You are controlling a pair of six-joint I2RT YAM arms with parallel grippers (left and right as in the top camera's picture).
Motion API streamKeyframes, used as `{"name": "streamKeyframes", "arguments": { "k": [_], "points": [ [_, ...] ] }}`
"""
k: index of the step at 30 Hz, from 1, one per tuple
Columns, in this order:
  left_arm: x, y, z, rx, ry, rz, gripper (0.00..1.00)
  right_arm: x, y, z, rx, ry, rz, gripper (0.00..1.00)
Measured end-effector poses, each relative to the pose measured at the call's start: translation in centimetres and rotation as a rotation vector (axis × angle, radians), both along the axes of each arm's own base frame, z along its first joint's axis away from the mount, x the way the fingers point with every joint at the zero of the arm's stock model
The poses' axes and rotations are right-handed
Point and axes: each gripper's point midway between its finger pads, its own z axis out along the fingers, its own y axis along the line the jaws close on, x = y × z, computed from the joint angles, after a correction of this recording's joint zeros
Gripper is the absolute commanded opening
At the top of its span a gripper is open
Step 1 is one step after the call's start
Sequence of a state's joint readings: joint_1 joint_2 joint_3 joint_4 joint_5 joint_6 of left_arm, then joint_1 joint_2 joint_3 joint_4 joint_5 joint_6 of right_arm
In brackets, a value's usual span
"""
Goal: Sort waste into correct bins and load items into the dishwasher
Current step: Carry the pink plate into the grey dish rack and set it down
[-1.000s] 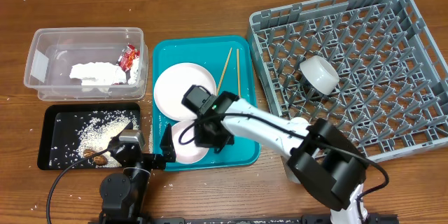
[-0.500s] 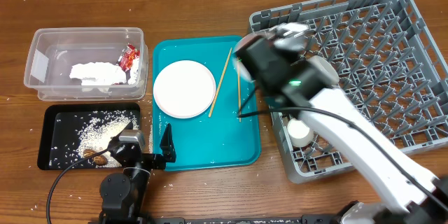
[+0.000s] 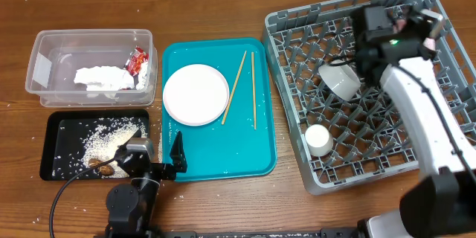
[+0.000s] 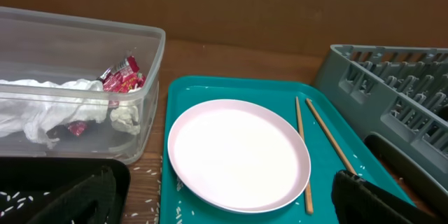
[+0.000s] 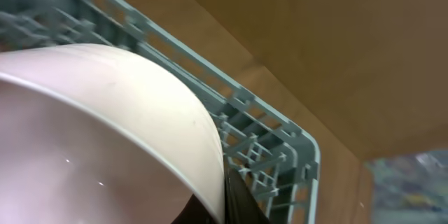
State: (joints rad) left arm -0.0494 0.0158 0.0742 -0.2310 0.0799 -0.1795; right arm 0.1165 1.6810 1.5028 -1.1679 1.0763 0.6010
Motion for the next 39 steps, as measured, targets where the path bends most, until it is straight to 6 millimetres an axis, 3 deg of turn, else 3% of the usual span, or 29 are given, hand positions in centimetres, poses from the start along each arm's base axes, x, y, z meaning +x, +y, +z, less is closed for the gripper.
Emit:
{"name": "streamKeyframes", "arguments": {
  "k": [4,11,17,29,33,39],
  "points": [
    [0.0,0.0,0.0,0.000,0.000,0.000,1.00,0.6,-1.9,-2.7,-0.036,0.079,-0.055,0.04],
    [0.0,0.0,0.0,0.000,0.000,0.000,1.00,1.6,-2.9,-6.3,-0.086,0.181,-0.078,0.04],
    [0.0,0.0,0.0,0.000,0.000,0.000,1.00,1.9,-2.9,-7.1,-0.152,0.248,-0.066,0.04],
    [0.0,0.0,0.0,0.000,0.000,0.000,1.00,2.4,0.6,-6.4,-0.243,0.314,0.039,0.04],
    [0.0,0.0,0.0,0.000,0.000,0.000,1.00,2.3,1.6,-6.4,-0.251,0.340,0.066,0.18],
    [0.0,0.0,0.0,0.000,0.000,0.000,1.00,2.6,7.0,-7.5,-0.215,0.379,0.213,0.20]
  ]
}}
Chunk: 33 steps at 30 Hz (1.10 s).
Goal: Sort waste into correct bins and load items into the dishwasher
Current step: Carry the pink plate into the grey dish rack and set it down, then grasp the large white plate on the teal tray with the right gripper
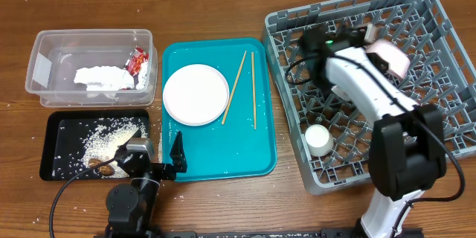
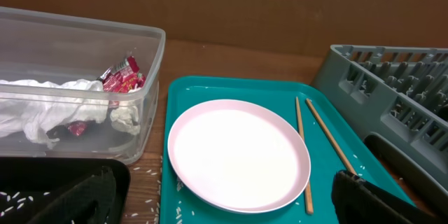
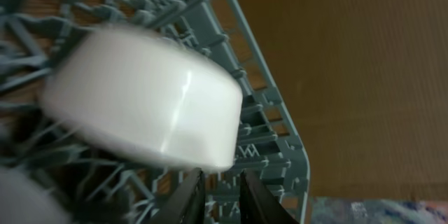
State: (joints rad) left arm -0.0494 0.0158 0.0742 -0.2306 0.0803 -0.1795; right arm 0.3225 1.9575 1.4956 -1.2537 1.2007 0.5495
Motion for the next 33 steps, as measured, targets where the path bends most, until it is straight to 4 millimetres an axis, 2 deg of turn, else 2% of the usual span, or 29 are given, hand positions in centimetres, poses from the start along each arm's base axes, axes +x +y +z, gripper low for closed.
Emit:
{"name": "streamKeyframes", "arguments": {
  "k": [5,8,11,15,21,23,28,30,33],
  "points": [
    [0.0,0.0,0.0,0.000,0.000,0.000,1.00,-0.4,4.1,-0.4,0.027,0.050,0.102,0.28],
    [0.0,0.0,0.0,0.000,0.000,0.000,1.00,-0.9,6.9,-0.6,0.108,0.067,0.152,0.45],
    [0.0,0.0,0.0,0.000,0.000,0.000,1.00,-1.3,10.0,-0.5,0.283,0.061,0.190,0.56],
    [0.0,0.0,0.0,0.000,0.000,0.000,1.00,-1.7,16.1,-0.4,0.622,0.030,0.268,0.55],
    [0.0,0.0,0.0,0.000,0.000,0.000,1.00,-2.5,27.9,-1.7,1.231,0.121,0.421,0.51],
    [0.0,0.0,0.0,0.000,0.000,0.000,1.00,-3.1,30.3,-2.0,1.324,0.156,0.465,0.51],
    [0.0,0.0,0.0,0.000,0.000,0.000,1.00,-4.7,35.4,-4.1,1.401,0.245,0.543,0.53],
    [0.0,0.0,0.0,0.000,0.000,0.000,1.00,-5.1,36.4,-5.7,1.390,0.262,0.521,0.54],
    [0.0,0.0,0.0,0.000,0.000,0.000,1.00,-4.3,37.0,-8.1,1.380,0.247,0.490,0.54]
  ]
}}
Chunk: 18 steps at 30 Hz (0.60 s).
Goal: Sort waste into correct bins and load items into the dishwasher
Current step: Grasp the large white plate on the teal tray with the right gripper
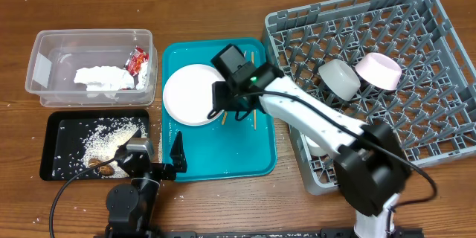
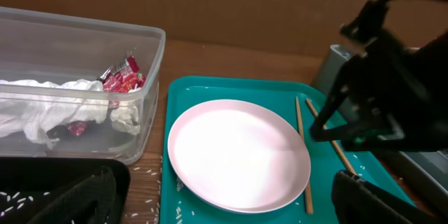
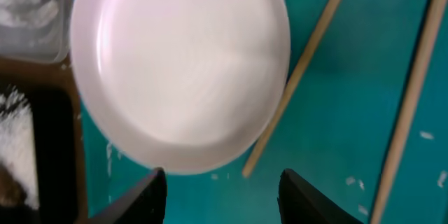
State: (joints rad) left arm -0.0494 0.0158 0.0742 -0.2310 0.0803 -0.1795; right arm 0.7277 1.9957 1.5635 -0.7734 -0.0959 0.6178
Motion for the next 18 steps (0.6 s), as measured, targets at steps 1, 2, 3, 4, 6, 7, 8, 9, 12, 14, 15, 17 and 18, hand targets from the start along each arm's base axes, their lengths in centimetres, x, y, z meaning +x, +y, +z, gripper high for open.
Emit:
{"name": "streamKeyframes", "arguments": {
  "k": [1,2,3,4,6,7,8,9,12,14,15,17,18],
  "points": [
    [0.0,0.0,0.0,0.000,0.000,0.000,1.00,0.6,0.1,-0.9,-0.005,-0.007,-0.016,0.54],
    [0.0,0.0,0.0,0.000,0.000,0.000,1.00,1.2,0.1,-1.6,-0.008,-0.013,-0.028,0.53],
    [0.0,0.0,0.0,0.000,0.000,0.000,1.00,1.8,0.2,-2.3,-0.010,-0.022,-0.040,0.53],
    [0.0,0.0,0.0,0.000,0.000,0.000,1.00,2.3,0.1,-3.0,-0.017,-0.033,-0.049,0.52],
    [0.0,0.0,0.0,0.000,0.000,0.000,1.00,3.2,0.0,-4.3,-0.029,-0.045,-0.060,0.44],
    [0.0,0.0,0.0,0.000,0.000,0.000,1.00,3.4,0.0,-4.7,-0.035,-0.049,-0.058,0.40],
    [0.0,0.0,0.0,0.000,0.000,0.000,1.00,3.5,0.0,-5.1,-0.039,-0.049,-0.061,0.37],
    [0.0,0.0,0.0,0.000,0.000,0.000,1.00,3.6,-0.1,-5.2,-0.042,-0.053,-0.063,0.36],
    [0.0,0.0,0.0,0.000,0.000,0.000,1.00,3.7,-0.1,-5.3,-0.043,-0.059,-0.064,0.29],
    [0.0,0.0,0.0,0.000,0.000,0.000,1.00,3.8,-0.1,-5.3,-0.042,-0.061,-0.064,0.25],
    [0.0,0.0,0.0,0.000,0.000,0.000,1.00,3.8,-0.1,-5.3,-0.044,-0.061,-0.066,0.25],
    [0.0,0.0,0.0,0.000,0.000,0.000,1.00,3.8,-0.1,-5.3,-0.042,-0.061,-0.072,0.25],
    [0.0,0.0,0.0,0.000,0.000,0.000,1.00,3.8,-0.1,-5.3,-0.043,-0.058,-0.076,0.25]
  ]
}}
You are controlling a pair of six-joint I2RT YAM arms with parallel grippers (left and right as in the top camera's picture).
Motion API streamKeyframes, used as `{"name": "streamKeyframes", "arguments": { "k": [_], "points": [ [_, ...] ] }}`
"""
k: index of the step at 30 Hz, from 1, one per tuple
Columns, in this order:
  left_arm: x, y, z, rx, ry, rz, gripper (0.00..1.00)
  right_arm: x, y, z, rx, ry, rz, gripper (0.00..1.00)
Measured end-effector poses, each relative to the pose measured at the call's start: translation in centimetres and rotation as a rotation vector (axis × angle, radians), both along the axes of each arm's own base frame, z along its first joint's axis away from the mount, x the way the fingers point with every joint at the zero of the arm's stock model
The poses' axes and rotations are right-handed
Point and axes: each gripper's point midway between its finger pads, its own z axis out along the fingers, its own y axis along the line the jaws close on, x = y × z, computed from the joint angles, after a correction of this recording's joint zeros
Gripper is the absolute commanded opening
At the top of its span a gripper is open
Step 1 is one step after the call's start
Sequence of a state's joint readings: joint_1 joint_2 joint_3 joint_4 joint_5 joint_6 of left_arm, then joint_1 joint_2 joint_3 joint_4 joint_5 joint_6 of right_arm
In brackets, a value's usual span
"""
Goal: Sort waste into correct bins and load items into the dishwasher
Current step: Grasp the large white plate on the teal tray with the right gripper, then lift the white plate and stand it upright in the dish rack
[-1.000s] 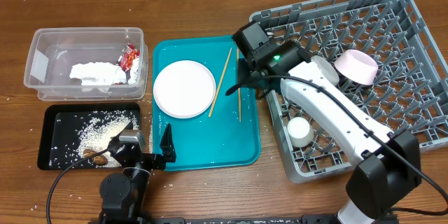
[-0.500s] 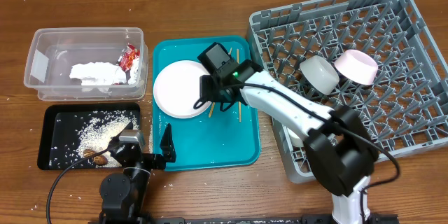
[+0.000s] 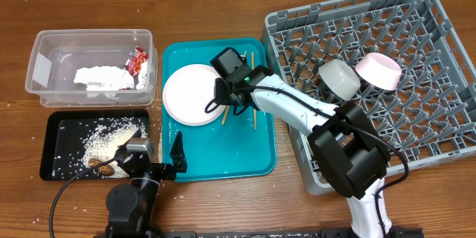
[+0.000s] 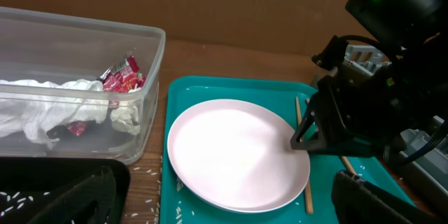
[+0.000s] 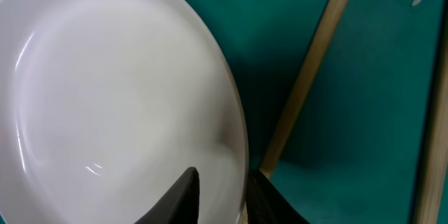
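A white plate (image 3: 193, 95) (image 4: 238, 154) (image 5: 119, 91) lies on the teal tray (image 3: 223, 156), and two wooden chopsticks (image 3: 236, 85) (image 5: 308, 91) lie just to its right. My right gripper (image 3: 224, 108) (image 4: 302, 140) (image 5: 222, 192) is down at the plate's right edge. It is open, narrowed, with one finger over the plate and the other outside the rim by a chopstick. A white bowl (image 3: 340, 78) and a pink bowl (image 3: 378, 71) sit in the grey dish rack (image 3: 372, 22). My left gripper (image 3: 152, 160) (image 4: 224, 206) rests open at the tray's near left corner.
A clear bin (image 3: 89, 67) at the back left holds crumpled tissue and red wrappers. In front of it, a black tray (image 3: 59, 171) holds scattered rice and scraps. Rice grains lie on the wood and on the teal tray.
My right gripper has come down from just above the plate to its right rim, and its jaws have narrowed astride that rim. The plate, the chopsticks and the left arm have not moved.
My right gripper first held a pink bowl over the far right of the rack. Then the bowl lay in the rack and the gripper was beside it, empty. After that it hung wide open over the plate on the tray, and now it straddles the plate's rim.
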State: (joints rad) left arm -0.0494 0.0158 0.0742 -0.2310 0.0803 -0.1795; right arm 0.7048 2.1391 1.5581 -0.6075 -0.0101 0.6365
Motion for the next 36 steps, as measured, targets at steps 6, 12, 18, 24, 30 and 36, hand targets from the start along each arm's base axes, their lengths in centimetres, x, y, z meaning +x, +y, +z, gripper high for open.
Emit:
{"name": "streamKeyframes", "arguments": {
  "k": [6,12,18,24,30,36],
  "points": [
    [0.0,0.0,0.0,0.000,0.000,0.000,1.00,-0.1,0.0,-1.2,0.000,0.023,-0.029,0.22],
    [0.0,0.0,0.0,0.000,0.000,0.000,1.00,-0.4,-0.2,-1.7,-0.012,0.041,-0.040,0.04],
    [0.0,0.0,0.0,0.000,0.000,0.000,1.00,-0.9,-1.1,-1.5,-0.052,0.079,-0.050,0.04],
    [0.0,0.0,0.0,0.000,0.000,0.000,1.00,-0.8,-4.6,2.0,-0.192,0.012,-0.079,0.04],
    [0.0,0.0,0.0,0.000,0.000,0.000,1.00,1.2,-9.1,14.9,-0.293,-0.338,-0.122,0.04],
    [0.0,0.0,0.0,0.000,0.000,0.000,1.00,1.9,-17.6,26.7,-0.590,-0.672,-0.294,0.04]
  ]
}}
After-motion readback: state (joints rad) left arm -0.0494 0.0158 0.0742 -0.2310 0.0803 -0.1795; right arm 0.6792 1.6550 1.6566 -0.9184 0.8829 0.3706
